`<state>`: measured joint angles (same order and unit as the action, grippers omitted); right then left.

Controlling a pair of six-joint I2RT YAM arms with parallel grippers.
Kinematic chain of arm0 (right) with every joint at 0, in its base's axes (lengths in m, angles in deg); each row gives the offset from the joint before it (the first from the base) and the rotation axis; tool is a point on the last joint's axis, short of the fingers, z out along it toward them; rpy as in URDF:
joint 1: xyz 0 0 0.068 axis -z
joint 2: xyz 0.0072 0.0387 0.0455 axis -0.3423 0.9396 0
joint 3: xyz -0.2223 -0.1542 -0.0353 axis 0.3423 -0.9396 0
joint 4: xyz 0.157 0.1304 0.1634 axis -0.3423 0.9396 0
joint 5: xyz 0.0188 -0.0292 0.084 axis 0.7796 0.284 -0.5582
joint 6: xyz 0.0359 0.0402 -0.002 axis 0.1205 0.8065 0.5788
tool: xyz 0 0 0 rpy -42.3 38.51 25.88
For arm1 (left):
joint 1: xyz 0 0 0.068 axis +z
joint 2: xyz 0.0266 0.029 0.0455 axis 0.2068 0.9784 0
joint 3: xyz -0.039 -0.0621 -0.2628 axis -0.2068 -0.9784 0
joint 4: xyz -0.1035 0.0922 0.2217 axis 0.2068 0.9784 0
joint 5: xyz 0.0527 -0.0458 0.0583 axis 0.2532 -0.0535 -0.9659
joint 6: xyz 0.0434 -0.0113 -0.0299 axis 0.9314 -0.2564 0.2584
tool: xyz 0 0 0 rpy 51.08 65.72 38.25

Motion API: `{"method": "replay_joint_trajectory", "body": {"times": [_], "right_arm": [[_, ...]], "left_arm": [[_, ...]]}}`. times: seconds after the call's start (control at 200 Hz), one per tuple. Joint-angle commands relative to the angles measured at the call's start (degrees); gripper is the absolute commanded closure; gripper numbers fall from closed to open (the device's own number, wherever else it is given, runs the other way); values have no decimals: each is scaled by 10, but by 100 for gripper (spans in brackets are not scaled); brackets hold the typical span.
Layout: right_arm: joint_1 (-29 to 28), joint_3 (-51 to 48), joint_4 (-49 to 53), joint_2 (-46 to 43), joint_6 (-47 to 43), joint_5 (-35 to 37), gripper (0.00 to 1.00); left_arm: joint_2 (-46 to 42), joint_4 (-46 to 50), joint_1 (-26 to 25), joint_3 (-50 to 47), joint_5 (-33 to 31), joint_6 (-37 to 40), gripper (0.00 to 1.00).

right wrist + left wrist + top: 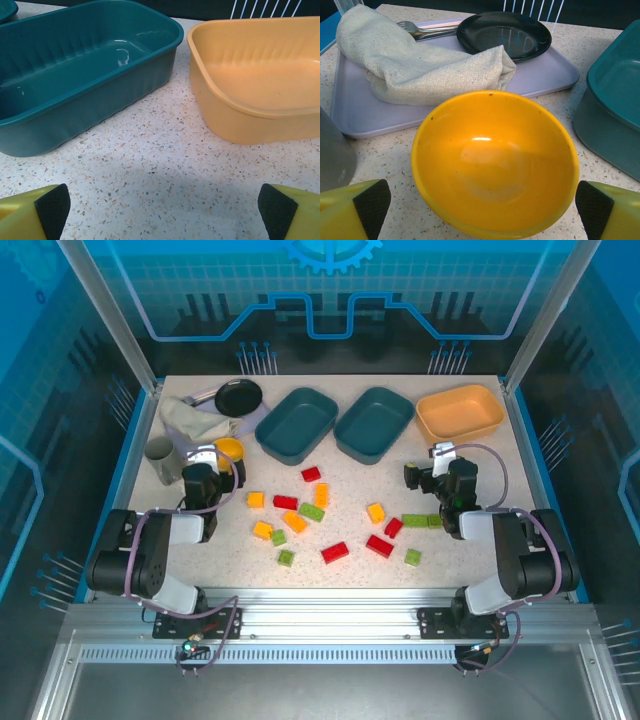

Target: Sort the legos into containers by color

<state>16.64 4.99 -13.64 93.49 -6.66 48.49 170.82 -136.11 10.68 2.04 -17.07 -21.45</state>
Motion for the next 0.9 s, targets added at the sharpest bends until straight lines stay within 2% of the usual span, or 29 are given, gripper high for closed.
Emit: {"method": "replay_joint_trajectory", "body": {"times": [0.0,0.84,0.895], "right_arm": [[1,8,-2,4,-3,1,0],[2,8,-2,4,-3,0,0],[0,8,2,-4,0,17,0]], "left_arm": [[3,-8,-3,2,-8,0,1],[4,-9,-3,2,-9,-1,1],[-3,1,-3,8,3,4,1]]}}
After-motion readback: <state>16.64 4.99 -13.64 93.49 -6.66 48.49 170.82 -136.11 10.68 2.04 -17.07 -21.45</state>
